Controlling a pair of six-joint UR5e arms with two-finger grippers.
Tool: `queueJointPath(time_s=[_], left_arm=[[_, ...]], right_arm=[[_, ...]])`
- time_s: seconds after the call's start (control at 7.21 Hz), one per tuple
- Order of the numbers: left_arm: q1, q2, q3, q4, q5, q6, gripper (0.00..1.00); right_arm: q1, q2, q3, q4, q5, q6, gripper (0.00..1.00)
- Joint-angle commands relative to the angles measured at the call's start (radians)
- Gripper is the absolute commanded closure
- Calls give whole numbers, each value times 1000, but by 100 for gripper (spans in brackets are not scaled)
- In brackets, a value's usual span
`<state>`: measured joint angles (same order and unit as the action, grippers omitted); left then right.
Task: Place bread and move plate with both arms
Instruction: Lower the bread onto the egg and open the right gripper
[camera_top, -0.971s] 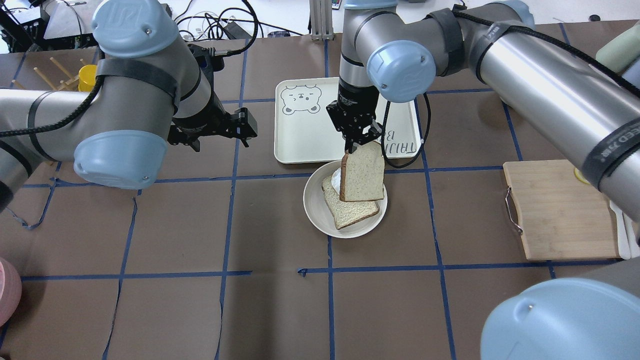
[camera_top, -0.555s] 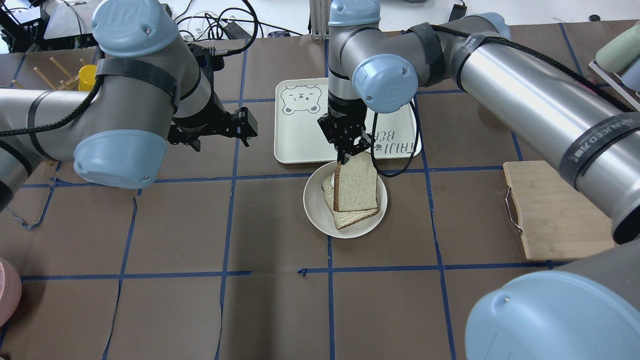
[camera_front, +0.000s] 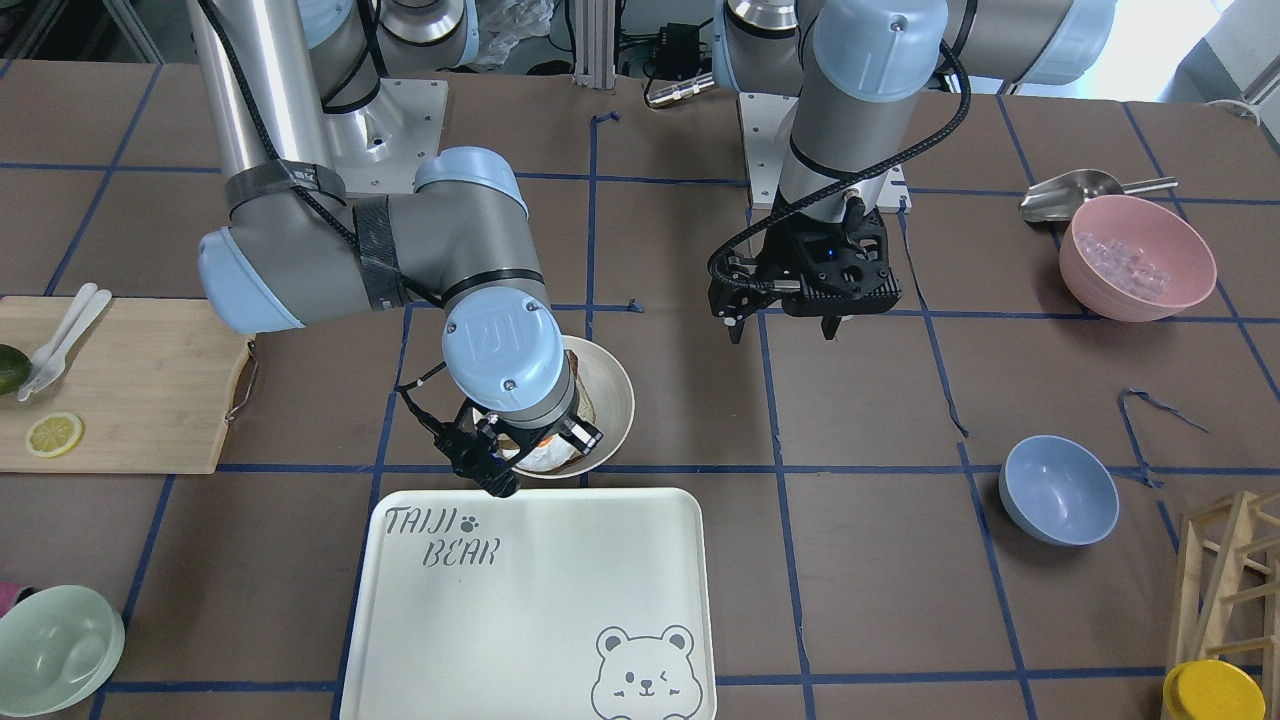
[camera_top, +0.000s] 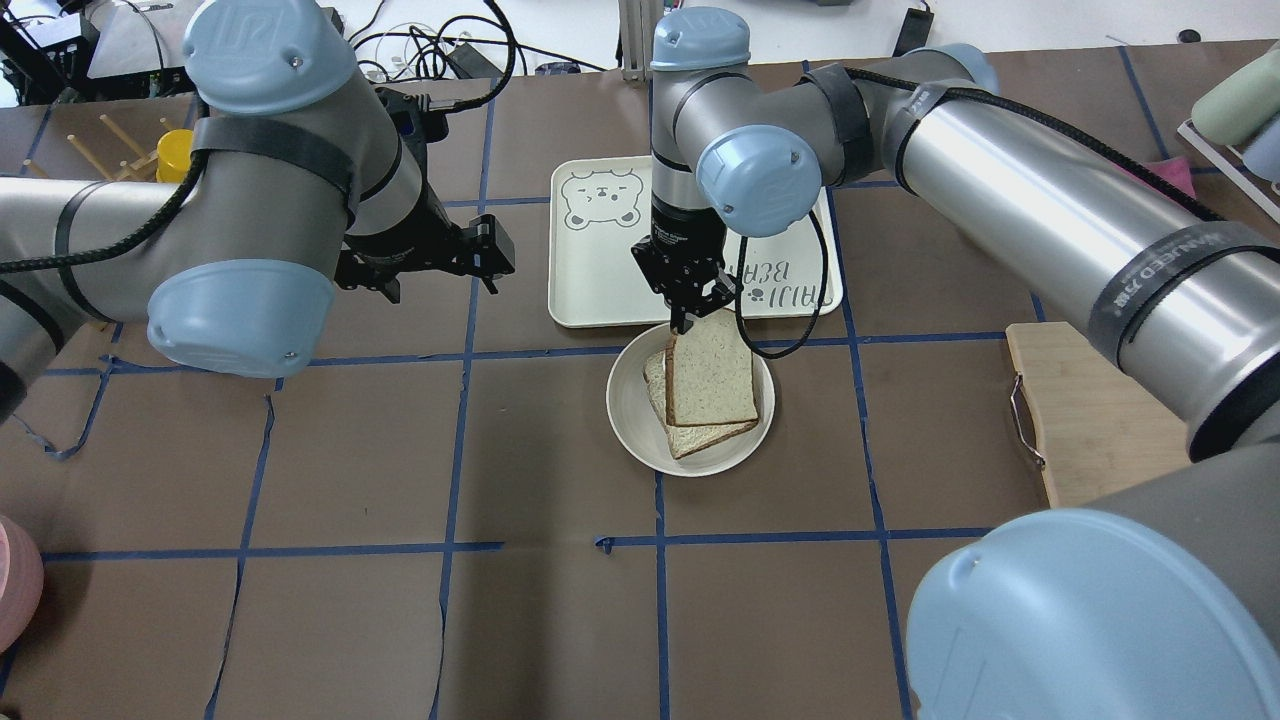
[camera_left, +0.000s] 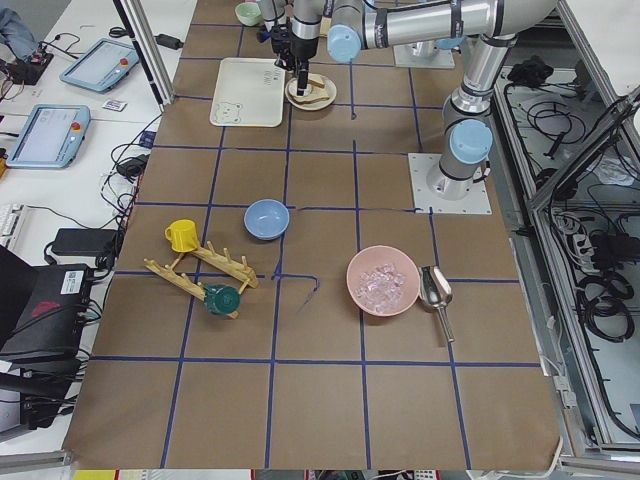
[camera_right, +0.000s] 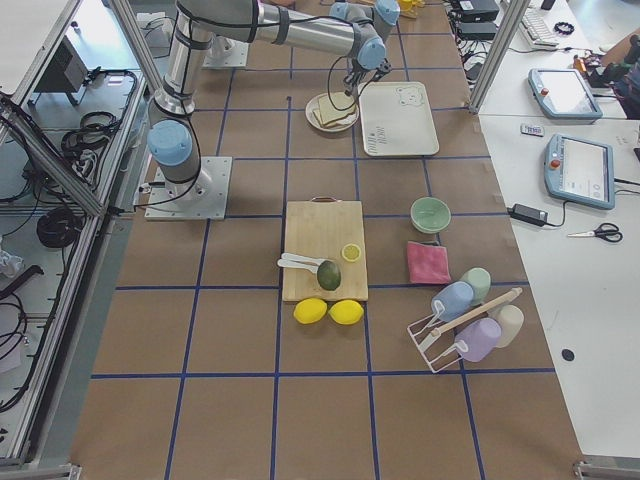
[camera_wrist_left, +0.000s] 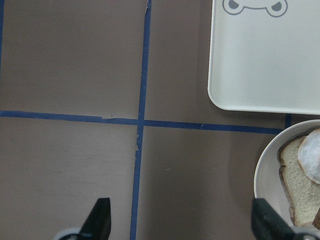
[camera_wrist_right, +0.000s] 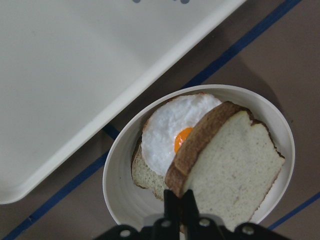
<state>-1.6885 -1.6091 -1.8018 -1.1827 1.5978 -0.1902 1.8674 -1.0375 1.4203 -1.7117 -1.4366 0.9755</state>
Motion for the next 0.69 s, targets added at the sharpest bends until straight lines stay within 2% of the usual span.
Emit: queueJointPath(time_s=[0.0, 0.14, 0.28, 0.55], left_arm=[[1, 0, -2, 0, 1, 0, 0], [1, 0, -4, 0, 1, 0, 0], [0, 0, -4, 0, 1, 0, 0], [0, 0, -4, 0, 2, 0, 0]], right_arm=[[10, 13, 0, -28, 2, 2, 61], [12, 13, 0, -29, 2, 5, 31], [12, 8, -1, -29, 2, 3, 25], [6, -28, -4, -38, -14, -8, 2]])
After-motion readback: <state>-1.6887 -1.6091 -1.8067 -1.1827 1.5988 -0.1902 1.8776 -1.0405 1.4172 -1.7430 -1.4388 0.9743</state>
